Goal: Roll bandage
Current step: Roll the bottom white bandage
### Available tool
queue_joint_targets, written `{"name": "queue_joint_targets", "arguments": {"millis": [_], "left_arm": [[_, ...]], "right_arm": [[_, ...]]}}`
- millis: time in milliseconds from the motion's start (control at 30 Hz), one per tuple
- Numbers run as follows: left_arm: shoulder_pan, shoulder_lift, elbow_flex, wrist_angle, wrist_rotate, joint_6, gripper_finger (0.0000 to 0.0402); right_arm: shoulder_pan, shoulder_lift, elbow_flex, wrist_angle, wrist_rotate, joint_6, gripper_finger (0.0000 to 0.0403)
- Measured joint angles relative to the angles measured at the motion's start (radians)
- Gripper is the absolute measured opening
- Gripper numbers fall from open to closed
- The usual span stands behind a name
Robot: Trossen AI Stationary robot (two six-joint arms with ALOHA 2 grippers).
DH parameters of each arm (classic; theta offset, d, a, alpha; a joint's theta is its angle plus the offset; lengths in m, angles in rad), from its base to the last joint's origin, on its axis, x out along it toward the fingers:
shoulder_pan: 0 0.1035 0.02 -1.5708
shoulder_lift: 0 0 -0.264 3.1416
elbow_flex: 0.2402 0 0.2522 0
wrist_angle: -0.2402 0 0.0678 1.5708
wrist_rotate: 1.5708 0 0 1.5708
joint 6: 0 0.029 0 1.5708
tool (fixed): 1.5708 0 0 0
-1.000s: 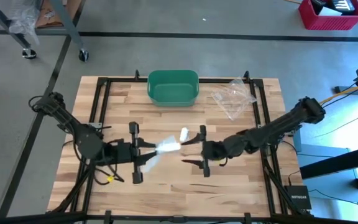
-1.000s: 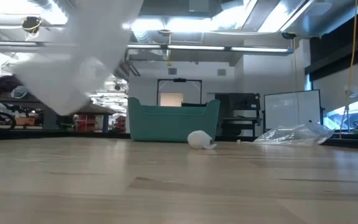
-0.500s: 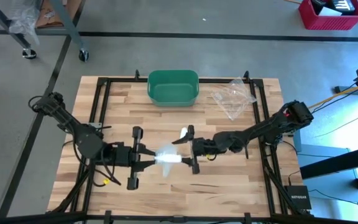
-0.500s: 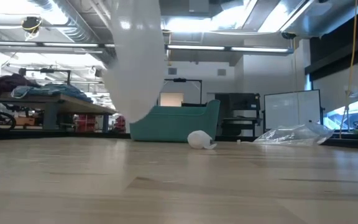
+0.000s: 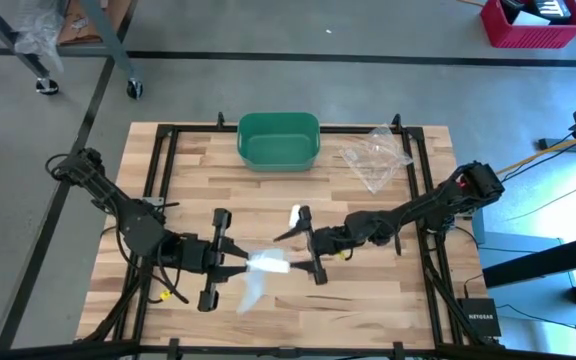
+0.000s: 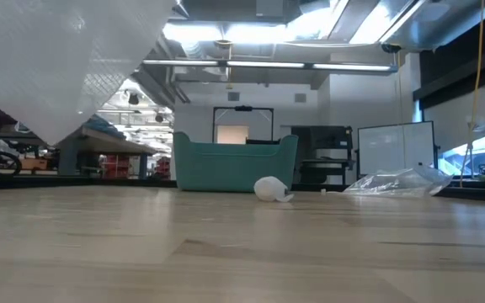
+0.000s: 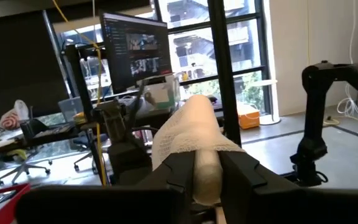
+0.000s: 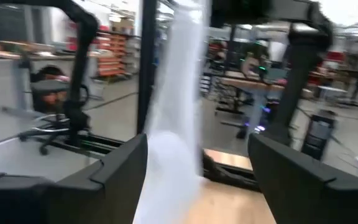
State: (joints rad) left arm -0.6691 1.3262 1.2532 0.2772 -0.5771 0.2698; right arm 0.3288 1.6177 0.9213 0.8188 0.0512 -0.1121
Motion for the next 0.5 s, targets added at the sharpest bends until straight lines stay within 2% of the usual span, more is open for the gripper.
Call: {"name": "queue_joint_targets", "arguments": {"millis": [200, 300, 400, 500], "left_arm": [[0.031, 0.000, 0.000, 0.002, 0.074, -0.029, 0.0045], [0.040, 0.000, 0.000, -0.004, 0.080, -0.047, 0.0045], [0.033, 0.000, 0.000, -0.005, 0.080, -0.062, 0.0045], [0.016, 0.000, 0.000, -0.005, 0.080, -0.075, 0.0045]], "right_arm": [[-0.004, 0.041, 0.075, -0.017, -0.003, 0.002, 0.0279], [-0.002, 0.075, 0.127, -0.053, -0.019, -0.003, 0.0262], [0.000, 0.083, 0.164, -0.130, -0.019, -0.005, 0.0219], [-0.001, 0.082, 0.179, -0.192, 0.013, -0.022, 0.0149]]}}
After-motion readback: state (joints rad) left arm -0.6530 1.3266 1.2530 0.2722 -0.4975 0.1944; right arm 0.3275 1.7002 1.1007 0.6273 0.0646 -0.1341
